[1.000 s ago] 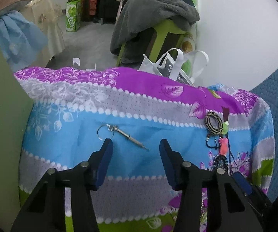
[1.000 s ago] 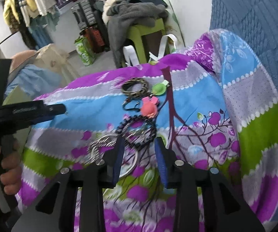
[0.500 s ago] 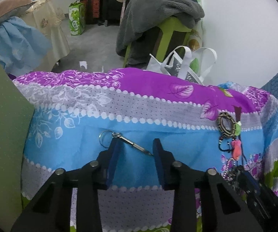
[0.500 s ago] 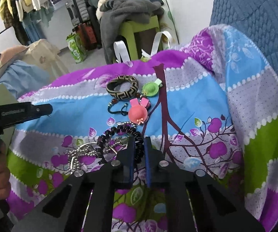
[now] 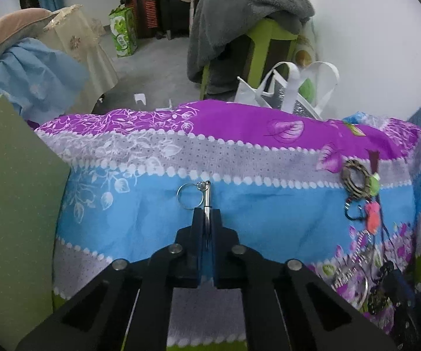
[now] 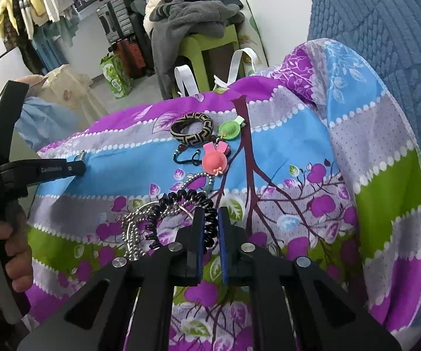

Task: Organize jewelry
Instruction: 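Grasp the silver screwdriver keyring with the left tool while the right tool grasps the black coiled hair tie, then carry the screwdriver with the left tool while the right tool carries the hair tie to the box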

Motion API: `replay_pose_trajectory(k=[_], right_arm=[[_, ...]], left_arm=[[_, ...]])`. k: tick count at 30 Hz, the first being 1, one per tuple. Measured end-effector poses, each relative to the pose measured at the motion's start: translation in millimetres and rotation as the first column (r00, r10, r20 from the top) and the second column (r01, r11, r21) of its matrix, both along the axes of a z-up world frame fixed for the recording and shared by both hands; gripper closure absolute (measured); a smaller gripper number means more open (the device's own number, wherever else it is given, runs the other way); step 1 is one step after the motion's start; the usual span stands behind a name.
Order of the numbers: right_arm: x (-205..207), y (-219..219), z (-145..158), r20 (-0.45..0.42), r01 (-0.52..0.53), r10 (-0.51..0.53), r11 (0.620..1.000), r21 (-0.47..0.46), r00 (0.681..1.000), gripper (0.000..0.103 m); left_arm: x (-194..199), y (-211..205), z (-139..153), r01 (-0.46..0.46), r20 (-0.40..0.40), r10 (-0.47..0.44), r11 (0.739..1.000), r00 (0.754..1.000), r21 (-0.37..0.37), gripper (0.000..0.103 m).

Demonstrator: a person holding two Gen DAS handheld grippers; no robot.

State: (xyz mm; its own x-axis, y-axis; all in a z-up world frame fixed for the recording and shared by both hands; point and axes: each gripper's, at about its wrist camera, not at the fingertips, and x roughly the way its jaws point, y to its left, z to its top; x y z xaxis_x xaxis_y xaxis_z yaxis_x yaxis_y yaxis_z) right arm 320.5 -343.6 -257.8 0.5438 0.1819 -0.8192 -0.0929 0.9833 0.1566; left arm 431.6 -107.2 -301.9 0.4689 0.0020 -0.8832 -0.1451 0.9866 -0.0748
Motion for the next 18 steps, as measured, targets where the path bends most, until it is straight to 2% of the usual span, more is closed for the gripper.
replay_pose_trajectory(k=[5, 18], right_arm=[[-15.5, 0.0, 16.1, 0.004, 0.008, -0.008, 1.0, -0.008, 1.0, 0.096], [-66.9, 19.0, 65.4, 0.019, 0.021, -0.021, 1.0, -0.013, 1.0, 0.096]], left_arm=[[-24.3, 1.3, 17.4, 0.042, 0.009, -0.042, 0.998, 0.999, -0.046, 0.102], [-103.2, 29.4, 67.1, 0.083, 0.043, -0.079, 0.99, 0.996, -0.114, 0.101]])
